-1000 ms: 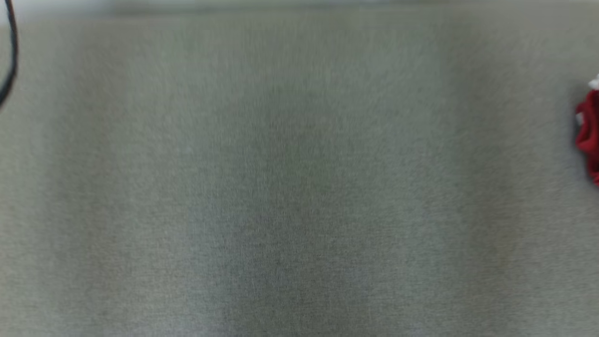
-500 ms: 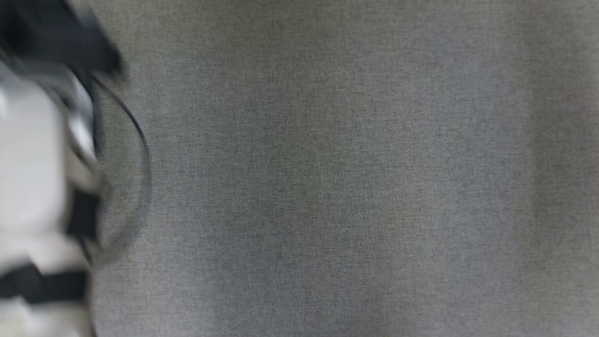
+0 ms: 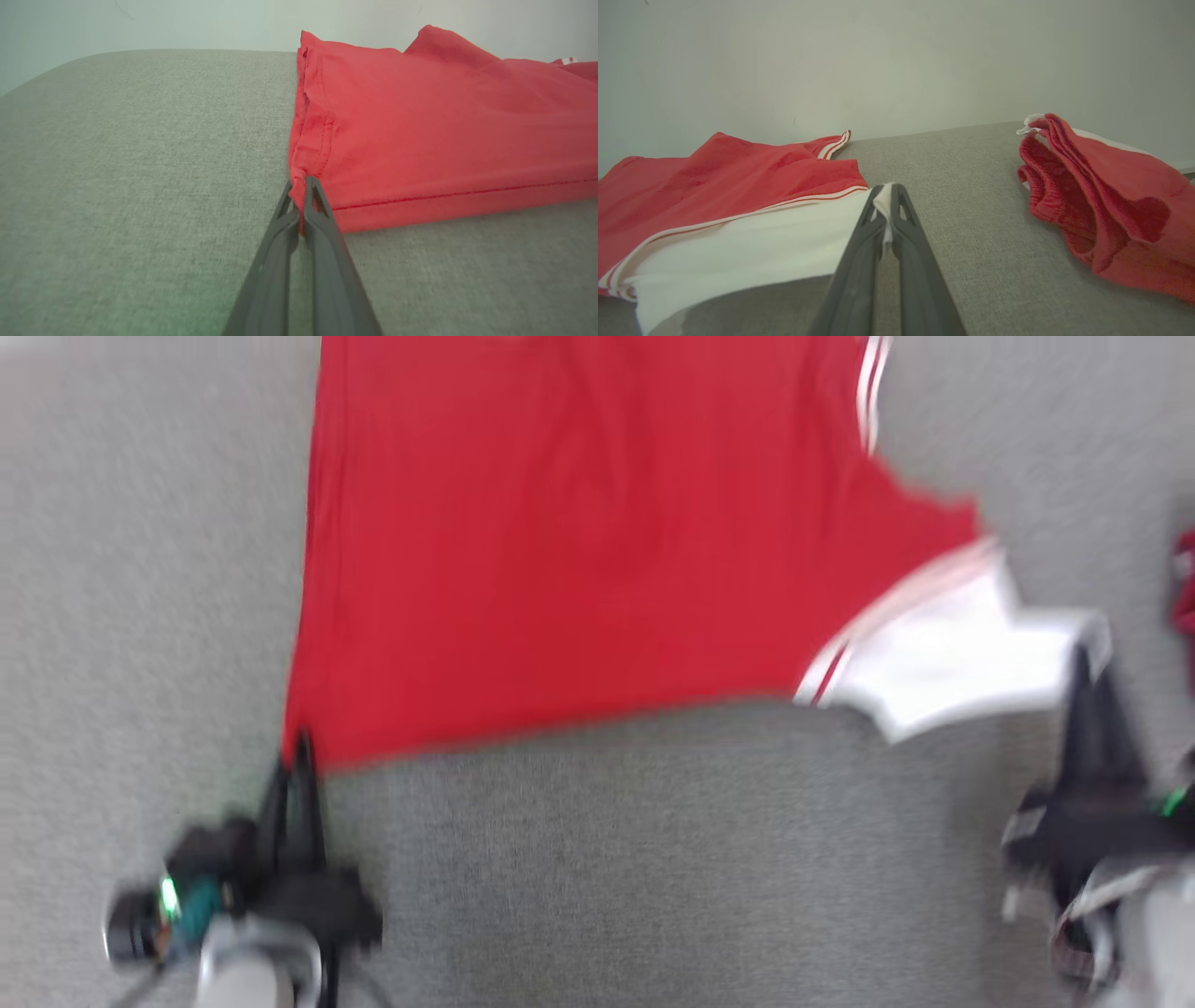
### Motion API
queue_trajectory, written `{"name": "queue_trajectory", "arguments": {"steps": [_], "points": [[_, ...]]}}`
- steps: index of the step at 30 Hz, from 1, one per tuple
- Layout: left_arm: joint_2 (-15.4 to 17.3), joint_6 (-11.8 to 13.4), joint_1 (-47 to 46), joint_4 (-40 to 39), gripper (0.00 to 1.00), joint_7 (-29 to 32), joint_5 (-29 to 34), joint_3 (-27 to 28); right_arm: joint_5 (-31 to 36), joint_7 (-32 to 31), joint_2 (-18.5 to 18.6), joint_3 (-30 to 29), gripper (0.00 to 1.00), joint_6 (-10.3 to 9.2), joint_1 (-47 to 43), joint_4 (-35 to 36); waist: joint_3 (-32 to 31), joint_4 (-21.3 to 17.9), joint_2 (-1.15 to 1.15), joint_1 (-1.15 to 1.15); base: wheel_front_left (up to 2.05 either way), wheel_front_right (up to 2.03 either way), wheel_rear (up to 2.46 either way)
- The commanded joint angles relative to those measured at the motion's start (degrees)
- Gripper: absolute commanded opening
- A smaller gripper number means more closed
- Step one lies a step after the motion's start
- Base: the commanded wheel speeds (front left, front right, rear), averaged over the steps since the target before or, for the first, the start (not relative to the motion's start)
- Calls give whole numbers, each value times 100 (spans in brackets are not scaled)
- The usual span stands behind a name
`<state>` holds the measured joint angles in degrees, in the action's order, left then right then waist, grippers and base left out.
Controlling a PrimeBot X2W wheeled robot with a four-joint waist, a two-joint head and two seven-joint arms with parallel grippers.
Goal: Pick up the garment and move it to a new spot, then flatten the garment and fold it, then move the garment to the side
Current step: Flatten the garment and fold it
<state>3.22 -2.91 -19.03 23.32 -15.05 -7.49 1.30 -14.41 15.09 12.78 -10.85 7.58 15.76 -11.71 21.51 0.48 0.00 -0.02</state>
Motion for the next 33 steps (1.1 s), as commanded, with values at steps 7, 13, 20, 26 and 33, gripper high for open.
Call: {"name": "queue_trajectory", "arguments": {"steps": [7,13,20,26,33], "points": [[-1,128,1402,-33,0,-17,-247,254,283,5,-387,-239,0,-22,-1319,-344,-1864,-334,0,2,0,0,0],[1,226,2103,-219,0,-17,-390,388,368,5,-565,-214,0,-22,-1738,-369,-2206,-369,0,2,0,0,0],[6,152,2824,-313,0,-17,-376,563,417,6,-649,-241,0,-23,-2284,-340,-2553,-329,0,2,0,0,0],[17,126,3147,-303,0,-17,-390,786,400,6,-708,-422,0,-30,-2706,-326,-2762,-308,0,2,0,0,0],[10,-20,3269,-474,0,-18,-444,792,495,6,-726,-175,0,-30,-2957,-180,-2816,-296,0,2,0,0,0]]}}
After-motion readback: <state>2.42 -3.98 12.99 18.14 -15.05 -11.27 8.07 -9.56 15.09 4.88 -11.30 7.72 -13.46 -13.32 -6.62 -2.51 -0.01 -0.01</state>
